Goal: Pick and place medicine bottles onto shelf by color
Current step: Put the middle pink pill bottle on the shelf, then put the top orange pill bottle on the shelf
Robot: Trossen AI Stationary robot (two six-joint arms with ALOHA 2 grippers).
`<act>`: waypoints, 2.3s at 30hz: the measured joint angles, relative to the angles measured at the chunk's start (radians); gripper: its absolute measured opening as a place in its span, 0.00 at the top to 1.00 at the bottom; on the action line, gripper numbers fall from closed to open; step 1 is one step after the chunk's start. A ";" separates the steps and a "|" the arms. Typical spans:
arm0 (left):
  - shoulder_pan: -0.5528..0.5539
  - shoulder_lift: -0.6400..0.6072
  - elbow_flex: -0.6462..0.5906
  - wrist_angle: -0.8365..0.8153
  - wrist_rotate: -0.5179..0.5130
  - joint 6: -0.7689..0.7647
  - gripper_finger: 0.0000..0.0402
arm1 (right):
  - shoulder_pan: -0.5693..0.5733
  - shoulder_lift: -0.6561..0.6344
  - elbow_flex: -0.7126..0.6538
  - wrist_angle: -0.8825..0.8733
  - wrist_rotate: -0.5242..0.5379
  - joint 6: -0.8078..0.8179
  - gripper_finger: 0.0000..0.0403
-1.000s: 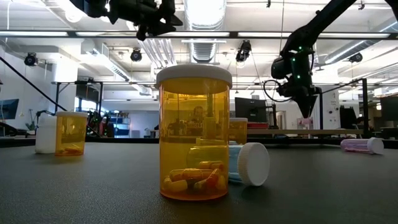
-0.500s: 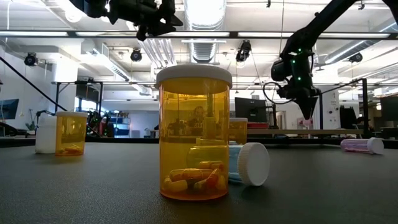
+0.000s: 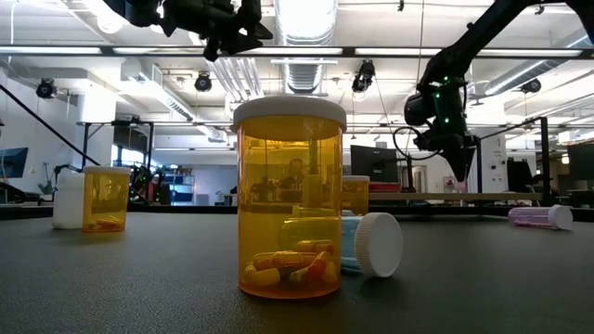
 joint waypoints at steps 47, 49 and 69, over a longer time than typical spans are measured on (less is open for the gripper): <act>0.000 0.000 -0.002 0.000 0.000 0.000 0.59 | 0.000 0.004 0.044 -0.002 -0.002 0.074 0.57; 0.000 0.000 -0.002 0.000 0.000 0.000 0.59 | 0.000 0.004 0.058 -0.015 -0.003 0.076 0.56; 0.000 0.000 -0.002 0.000 0.000 0.000 0.59 | 0.028 -0.116 0.195 -0.142 -0.002 0.213 0.55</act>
